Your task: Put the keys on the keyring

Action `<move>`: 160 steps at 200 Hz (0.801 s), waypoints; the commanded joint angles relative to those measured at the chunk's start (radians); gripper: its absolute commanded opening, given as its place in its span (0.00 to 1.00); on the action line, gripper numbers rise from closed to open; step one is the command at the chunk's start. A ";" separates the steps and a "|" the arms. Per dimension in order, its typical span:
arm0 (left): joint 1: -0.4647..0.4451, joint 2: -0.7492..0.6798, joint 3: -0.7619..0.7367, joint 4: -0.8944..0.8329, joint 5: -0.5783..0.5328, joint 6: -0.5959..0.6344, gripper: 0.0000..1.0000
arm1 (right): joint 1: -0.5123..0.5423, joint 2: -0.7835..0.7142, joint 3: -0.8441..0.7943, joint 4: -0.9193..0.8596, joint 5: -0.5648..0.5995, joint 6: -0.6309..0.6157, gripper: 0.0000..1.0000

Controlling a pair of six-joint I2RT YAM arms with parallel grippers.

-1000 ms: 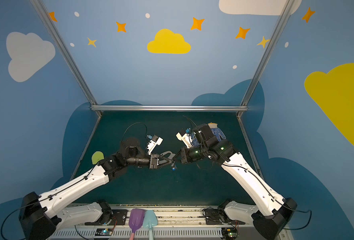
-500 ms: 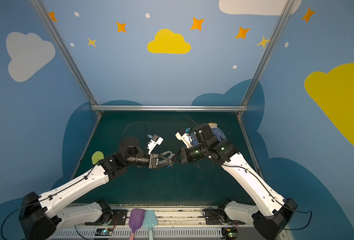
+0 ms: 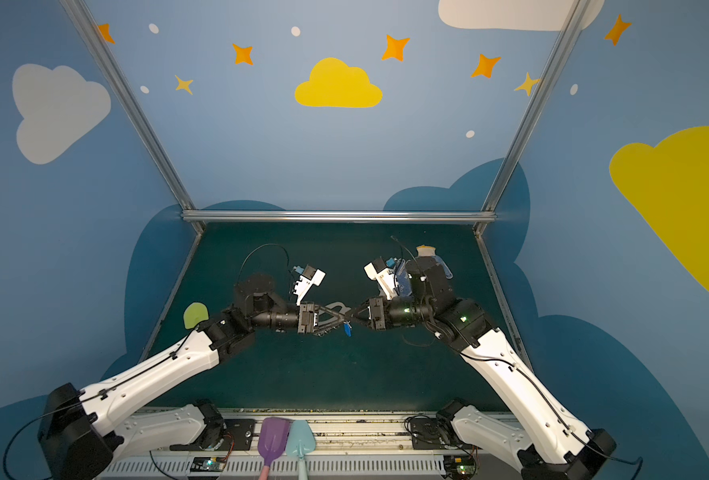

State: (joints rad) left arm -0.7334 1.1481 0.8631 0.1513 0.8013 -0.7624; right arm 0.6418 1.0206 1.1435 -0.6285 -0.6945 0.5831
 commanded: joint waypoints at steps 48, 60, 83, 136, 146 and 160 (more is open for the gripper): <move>0.006 -0.036 -0.019 0.087 0.025 -0.039 0.04 | -0.004 -0.025 -0.077 0.185 -0.036 0.074 0.31; 0.006 -0.038 -0.019 0.085 0.026 -0.038 0.04 | -0.004 -0.028 -0.071 0.198 -0.047 0.078 0.25; 0.007 -0.044 -0.020 0.071 0.020 -0.028 0.04 | -0.004 -0.028 -0.065 0.190 -0.060 0.078 0.13; 0.017 -0.030 -0.006 -0.030 -0.047 -0.006 0.43 | -0.002 0.010 0.015 0.014 -0.006 0.004 0.00; 0.029 -0.038 -0.007 -0.078 -0.085 0.005 0.45 | -0.002 0.042 0.069 -0.110 0.052 -0.046 0.00; 0.051 -0.060 -0.012 -0.157 -0.166 0.013 0.50 | -0.003 0.104 0.130 -0.277 0.136 -0.104 0.00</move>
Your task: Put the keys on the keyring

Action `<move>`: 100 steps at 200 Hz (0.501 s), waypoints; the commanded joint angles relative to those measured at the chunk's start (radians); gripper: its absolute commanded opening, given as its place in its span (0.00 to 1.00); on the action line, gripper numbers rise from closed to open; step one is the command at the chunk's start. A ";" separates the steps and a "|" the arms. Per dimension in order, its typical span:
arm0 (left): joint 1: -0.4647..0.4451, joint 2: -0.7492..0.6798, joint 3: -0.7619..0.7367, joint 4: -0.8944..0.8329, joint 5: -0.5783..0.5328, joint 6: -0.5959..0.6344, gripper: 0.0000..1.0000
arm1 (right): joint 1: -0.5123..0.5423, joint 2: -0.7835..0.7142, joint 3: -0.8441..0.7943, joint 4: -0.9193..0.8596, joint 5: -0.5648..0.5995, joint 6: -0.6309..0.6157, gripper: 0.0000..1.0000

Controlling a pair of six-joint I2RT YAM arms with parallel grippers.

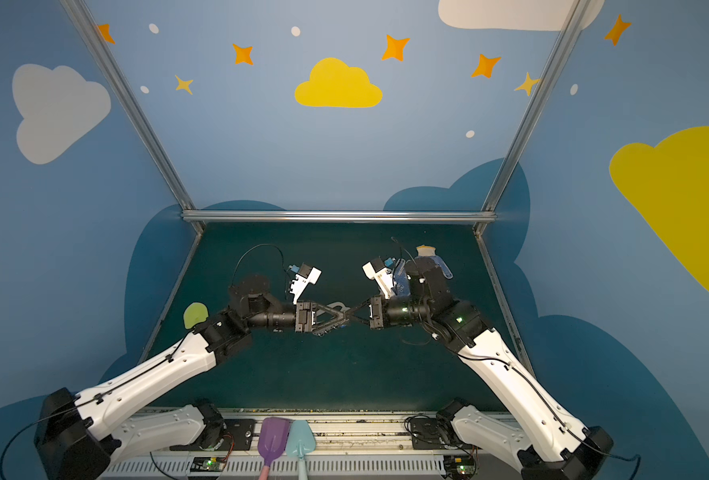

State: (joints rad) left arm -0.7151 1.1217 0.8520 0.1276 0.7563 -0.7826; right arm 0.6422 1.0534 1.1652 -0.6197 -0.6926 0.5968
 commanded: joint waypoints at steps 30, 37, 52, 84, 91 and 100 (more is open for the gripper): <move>0.039 -0.074 -0.034 -0.181 -0.198 0.051 0.47 | -0.004 0.159 0.122 -0.429 0.215 -0.136 0.00; 0.035 -0.072 -0.036 -0.183 -0.198 0.060 0.47 | -0.004 0.169 0.110 -0.427 0.202 -0.127 0.00; 0.027 -0.054 -0.029 -0.204 -0.173 0.097 0.47 | -0.010 0.189 0.084 -0.423 0.183 -0.093 0.00; -0.048 0.003 0.021 -0.288 -0.164 0.210 0.46 | -0.044 0.213 0.063 -0.385 0.053 -0.054 0.00; -0.075 0.009 0.036 -0.316 -0.183 0.249 0.47 | -0.045 0.216 0.066 -0.380 0.035 -0.050 0.00; -0.108 0.014 0.054 -0.345 -0.216 0.294 0.48 | -0.047 0.222 0.070 -0.378 0.021 -0.042 0.00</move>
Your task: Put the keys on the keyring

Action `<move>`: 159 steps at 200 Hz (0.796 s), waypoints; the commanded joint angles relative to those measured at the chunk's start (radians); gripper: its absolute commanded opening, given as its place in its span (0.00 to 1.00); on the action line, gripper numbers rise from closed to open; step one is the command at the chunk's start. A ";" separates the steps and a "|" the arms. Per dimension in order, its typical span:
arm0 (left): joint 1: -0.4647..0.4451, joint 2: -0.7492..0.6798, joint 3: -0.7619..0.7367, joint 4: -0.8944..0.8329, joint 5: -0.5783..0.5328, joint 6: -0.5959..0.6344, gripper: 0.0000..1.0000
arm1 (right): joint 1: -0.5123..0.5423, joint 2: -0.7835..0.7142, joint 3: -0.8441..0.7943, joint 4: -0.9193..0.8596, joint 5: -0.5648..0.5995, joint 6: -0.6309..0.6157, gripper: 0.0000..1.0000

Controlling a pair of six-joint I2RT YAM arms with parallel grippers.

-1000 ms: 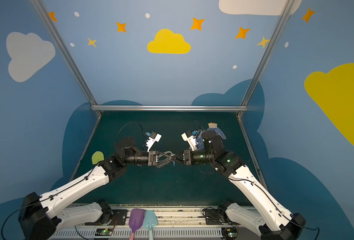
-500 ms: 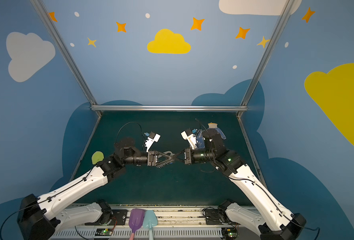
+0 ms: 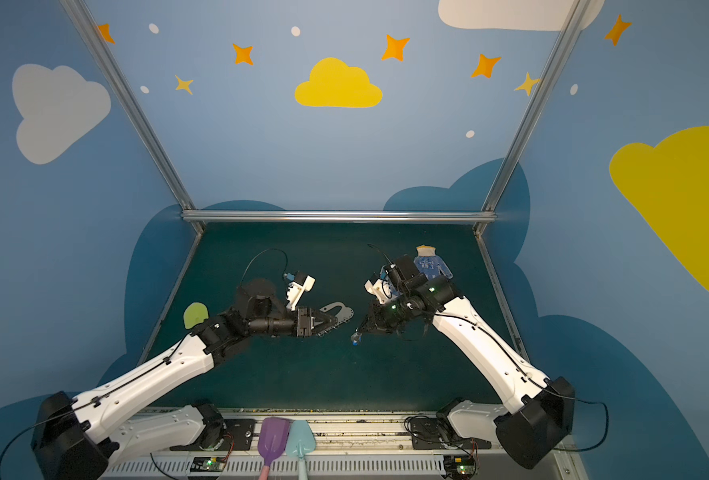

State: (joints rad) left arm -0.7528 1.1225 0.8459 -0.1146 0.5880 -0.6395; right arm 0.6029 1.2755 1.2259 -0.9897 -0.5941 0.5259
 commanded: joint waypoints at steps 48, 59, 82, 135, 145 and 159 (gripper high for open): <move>-0.131 -0.012 0.066 -0.138 -0.192 0.240 0.58 | -0.022 0.005 -0.018 0.062 -0.196 0.079 0.00; -0.129 -0.016 0.059 -0.130 -0.205 0.239 0.62 | -0.029 -0.001 -0.029 0.091 -0.220 0.096 0.00; -0.126 -0.027 0.042 -0.112 -0.235 0.196 0.61 | -0.039 -0.017 -0.052 0.156 -0.276 0.135 0.00; -0.106 -0.178 -0.073 0.049 -0.261 0.100 0.43 | -0.111 -0.077 -0.253 0.541 -0.408 0.465 0.00; -0.104 -0.195 -0.088 0.072 -0.266 0.086 0.48 | -0.116 -0.093 -0.314 0.685 -0.415 0.588 0.00; -0.106 -0.195 -0.081 0.054 -0.278 0.093 0.49 | -0.116 -0.104 -0.388 0.866 -0.415 0.753 0.00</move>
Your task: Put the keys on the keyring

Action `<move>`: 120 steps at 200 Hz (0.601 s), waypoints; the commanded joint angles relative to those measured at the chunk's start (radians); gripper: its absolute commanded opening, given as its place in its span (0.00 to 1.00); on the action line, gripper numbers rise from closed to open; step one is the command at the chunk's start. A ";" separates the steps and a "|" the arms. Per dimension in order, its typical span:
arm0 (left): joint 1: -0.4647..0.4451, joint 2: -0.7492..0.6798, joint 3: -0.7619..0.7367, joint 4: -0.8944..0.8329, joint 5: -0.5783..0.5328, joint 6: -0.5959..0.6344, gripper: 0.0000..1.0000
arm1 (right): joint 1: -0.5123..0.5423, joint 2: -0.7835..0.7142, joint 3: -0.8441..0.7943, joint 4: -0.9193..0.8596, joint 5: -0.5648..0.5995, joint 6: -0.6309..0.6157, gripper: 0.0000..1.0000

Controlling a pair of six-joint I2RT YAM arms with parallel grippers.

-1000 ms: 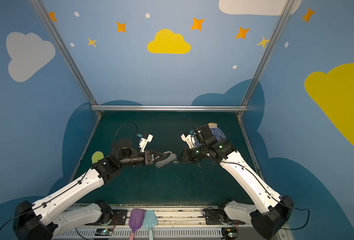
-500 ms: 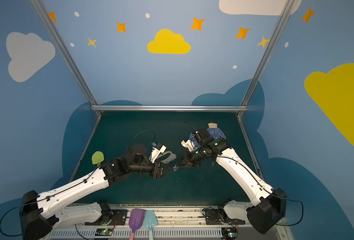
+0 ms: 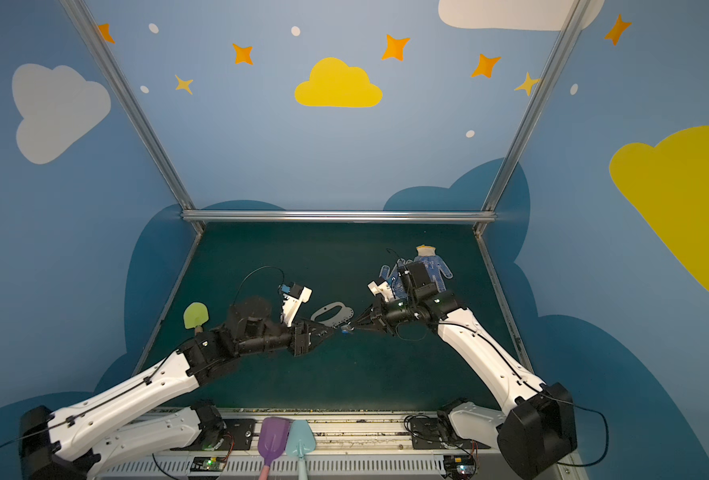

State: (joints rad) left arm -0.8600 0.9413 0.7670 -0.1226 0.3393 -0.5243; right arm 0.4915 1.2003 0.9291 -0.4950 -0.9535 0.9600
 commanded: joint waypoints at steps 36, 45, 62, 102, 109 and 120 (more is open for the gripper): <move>-0.014 0.030 0.092 -0.100 -0.107 0.132 0.55 | -0.005 -0.031 -0.153 0.533 -0.039 0.460 0.00; -0.016 0.040 0.107 -0.117 -0.145 0.165 0.52 | -0.004 -0.034 -0.137 0.497 -0.032 0.450 0.00; -0.019 0.051 0.090 -0.085 -0.178 0.263 0.42 | -0.004 -0.039 -0.130 0.508 -0.027 0.465 0.00; -0.038 0.012 0.009 0.039 -0.188 0.499 0.39 | -0.002 -0.041 -0.124 0.512 -0.038 0.465 0.00; -0.047 -0.002 -0.010 0.067 -0.211 0.542 0.39 | -0.001 -0.040 -0.126 0.520 -0.040 0.471 0.00; -0.064 -0.016 -0.035 0.101 -0.241 0.628 0.39 | 0.002 -0.043 -0.127 0.527 -0.042 0.478 0.00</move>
State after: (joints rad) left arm -0.8982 0.9653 0.7761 -0.1211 0.1646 -0.1184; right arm 0.4877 1.1770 0.7807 -0.0090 -0.9764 1.4151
